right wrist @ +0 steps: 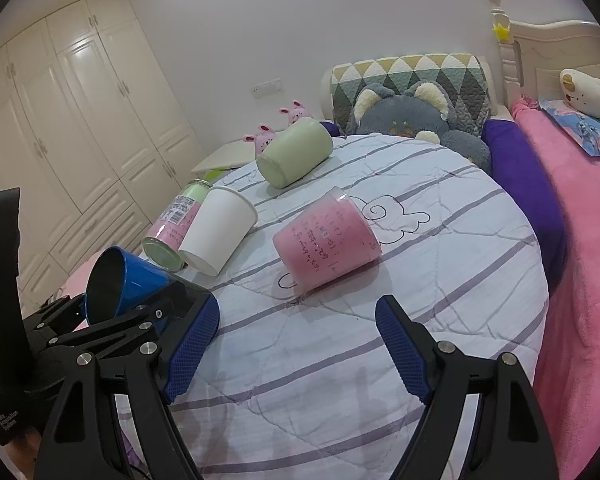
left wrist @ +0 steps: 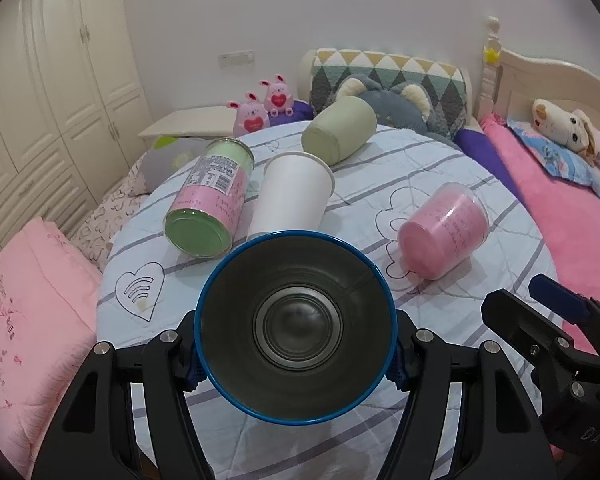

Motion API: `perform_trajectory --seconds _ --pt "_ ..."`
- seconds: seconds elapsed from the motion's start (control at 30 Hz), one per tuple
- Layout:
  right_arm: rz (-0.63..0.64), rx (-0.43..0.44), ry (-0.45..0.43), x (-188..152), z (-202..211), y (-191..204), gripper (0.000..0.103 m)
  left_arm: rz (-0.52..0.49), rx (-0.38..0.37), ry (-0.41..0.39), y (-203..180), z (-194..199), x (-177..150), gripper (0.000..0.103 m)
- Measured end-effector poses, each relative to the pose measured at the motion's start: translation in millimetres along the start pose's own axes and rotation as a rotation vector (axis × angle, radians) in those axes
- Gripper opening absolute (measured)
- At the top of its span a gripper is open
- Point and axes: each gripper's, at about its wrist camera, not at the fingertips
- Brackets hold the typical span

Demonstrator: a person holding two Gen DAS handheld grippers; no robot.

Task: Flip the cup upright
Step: 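Lower the upright CoolTowel cup onto the bed cover with the right gripper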

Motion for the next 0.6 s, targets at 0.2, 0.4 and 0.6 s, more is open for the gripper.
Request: perform_trajectory --seconds 0.2,0.4,0.6 --pt "0.002 -0.002 0.005 1.1 -1.5 1.4 0.082 0.008 -0.014 0.009 2.2 2.5 0.4 0.068" --pt "0.005 0.000 0.008 2.4 -3.3 4.0 0.082 -0.014 -0.011 0.001 0.5 1.5 0.2 0.068" --pt "0.014 0.001 0.010 1.8 -2.1 10.8 0.082 0.006 -0.021 -0.003 7.1 3.4 0.6 0.068"
Point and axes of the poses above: each gripper's, at about its wrist camera, not at the fingertips, and z roughly against the way its jaws point, y to its left, x to its top, and after that the axes turned 10 degrees about z, right-handed
